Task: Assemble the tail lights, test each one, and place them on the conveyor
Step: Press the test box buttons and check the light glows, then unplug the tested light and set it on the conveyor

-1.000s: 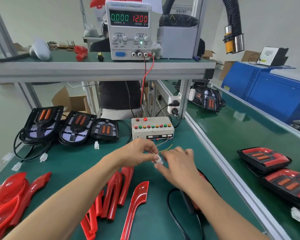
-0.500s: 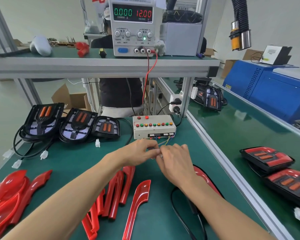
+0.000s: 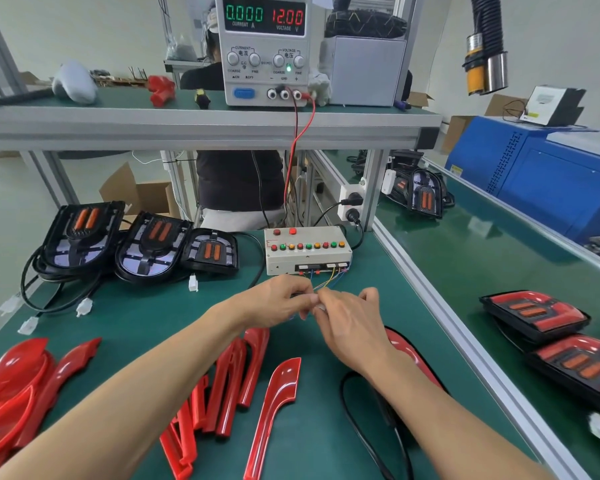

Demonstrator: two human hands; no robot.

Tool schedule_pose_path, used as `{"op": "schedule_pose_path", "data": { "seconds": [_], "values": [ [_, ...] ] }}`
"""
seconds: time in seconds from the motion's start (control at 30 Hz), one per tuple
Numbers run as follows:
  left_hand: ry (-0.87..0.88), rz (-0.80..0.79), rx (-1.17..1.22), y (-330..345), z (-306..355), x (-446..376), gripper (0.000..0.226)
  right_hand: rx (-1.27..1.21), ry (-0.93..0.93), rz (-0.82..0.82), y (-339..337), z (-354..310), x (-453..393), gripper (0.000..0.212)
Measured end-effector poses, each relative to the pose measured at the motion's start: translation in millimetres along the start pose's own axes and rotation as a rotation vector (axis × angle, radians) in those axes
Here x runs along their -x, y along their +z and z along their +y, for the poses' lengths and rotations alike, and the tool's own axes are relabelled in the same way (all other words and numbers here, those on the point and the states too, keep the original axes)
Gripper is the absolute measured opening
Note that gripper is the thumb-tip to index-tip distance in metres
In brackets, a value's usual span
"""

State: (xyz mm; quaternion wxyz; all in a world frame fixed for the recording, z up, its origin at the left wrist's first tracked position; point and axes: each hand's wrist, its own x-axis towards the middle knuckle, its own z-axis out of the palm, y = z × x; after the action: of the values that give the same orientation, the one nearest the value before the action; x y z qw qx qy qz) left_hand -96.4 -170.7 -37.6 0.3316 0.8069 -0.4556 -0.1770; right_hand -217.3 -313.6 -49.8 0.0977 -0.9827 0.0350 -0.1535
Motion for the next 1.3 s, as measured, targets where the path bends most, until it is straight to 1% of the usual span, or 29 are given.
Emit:
{"op": "schedule_pose_path", "data": {
  "seconds": [0.1,0.27,0.37,0.43,0.5,0.53,0.57,0.6,0.67,0.7,0.77,0.8,0.83,0.87,0.9,0.93,0.97,1.0,1.07,1.17,1.23,1.3],
  "values": [
    [-0.038,0.002,0.034,0.0,1.7,0.4,0.026,-0.009,0.005,-0.001,3.3,0.3,0.4,0.017],
    [-0.048,-0.004,0.049,-0.6,2.7,1.2,0.027,-0.018,-0.003,0.000,4.1,1.2,-0.7,0.019],
    [-0.071,0.032,0.076,-3.8,-0.4,2.1,0.034,-0.020,-0.006,-0.016,6.4,7.6,1.0,0.020],
    [-0.081,0.023,0.042,-6.2,-1.9,1.3,0.035,-0.041,0.004,-0.060,6.8,9.5,2.5,0.035],
    [-0.089,0.026,-0.031,-6.1,-3.1,0.7,0.029,-0.060,0.043,-0.117,4.2,9.7,1.9,0.055],
    [-0.095,0.047,-0.054,-5.7,-3.1,0.7,0.026,-0.065,0.075,-0.133,0.7,10.7,1.8,0.063],
    [-0.097,0.069,-0.071,-5.3,-2.8,1.2,0.024,-0.078,0.112,-0.135,-5.4,13.2,2.6,0.067],
    [-0.099,0.082,-0.098,-4.9,-2.4,1.9,0.021,-0.105,0.144,-0.118,-13.2,18.1,5.1,0.065],
    [-0.106,0.077,-0.225,-4.5,-2.5,4.5,0.017,-0.211,0.219,-0.043,-32.2,34.4,18.3,0.053],
    [-0.108,0.078,-0.319,-3.3,-3.7,6.7,0.020,-0.276,0.280,0.003,-43.0,44.9,29.3,0.047],
    [-0.078,0.129,-0.493,1.0,-4.0,14.3,0.035,-0.328,0.451,0.055,-60.4,68.6,60.3,0.039],
    [-0.034,0.189,-0.533,3.3,-2.4,19.9,0.043,-0.309,0.541,0.046,-65.1,79.8,78.3,0.036],
    [0.041,0.266,-0.551,6.2,0.5,25.9,0.046,-0.291,0.631,0.016,-66.4,88.6,96.5,0.034],
    [0.125,0.337,-0.547,10.3,5.9,31.9,0.042,-0.294,0.717,-0.026,-65.1,94.8,113.6,0.032],
    [0.198,0.400,-0.521,15.7,13.4,37.3,0.032,-0.335,0.791,-0.066,-62.1,98.6,127.9,0.031],
    [0.228,0.420,-0.480,22.0,22.3,42.5,0.019,-0.427,0.855,-0.099,-57.7,100.3,139.5,0.030],
    [0.212,0.389,-0.441,28.7,31.7,47.9,0.008,-0.560,0.901,-0.114,-53.5,100.5,148.1,0.029],
    [0.154,0.318,-0.415,37.1,41.0,52.5,0.007,-0.687,0.941,-0.114,-49.8,100.4,154.1,0.027],
    [0.017,0.119,-0.457,58.3,54.6,58.4,0.017,-0.862,0.977,-0.107,-44.4,99.6,159.5,0.022],
    [-0.169,-0.106,-0.619,88.8,71.8,62.6,0.032,-0.961,0.984,-0.157,-42.6,92.1,155.9,0.021],
    [-0.266,-0.159,-0.645,103.4,83.0,61.8,0.032,-0.994,0.972,-0.206,-42.4,86.4,152.5,0.026],
    [-0.321,-0.144,-0.621,110.1,92.2,58.1,0.028,-1.001,0.934,-0.257,-43.9,80.3,149.3,0.031]
  ]
}}
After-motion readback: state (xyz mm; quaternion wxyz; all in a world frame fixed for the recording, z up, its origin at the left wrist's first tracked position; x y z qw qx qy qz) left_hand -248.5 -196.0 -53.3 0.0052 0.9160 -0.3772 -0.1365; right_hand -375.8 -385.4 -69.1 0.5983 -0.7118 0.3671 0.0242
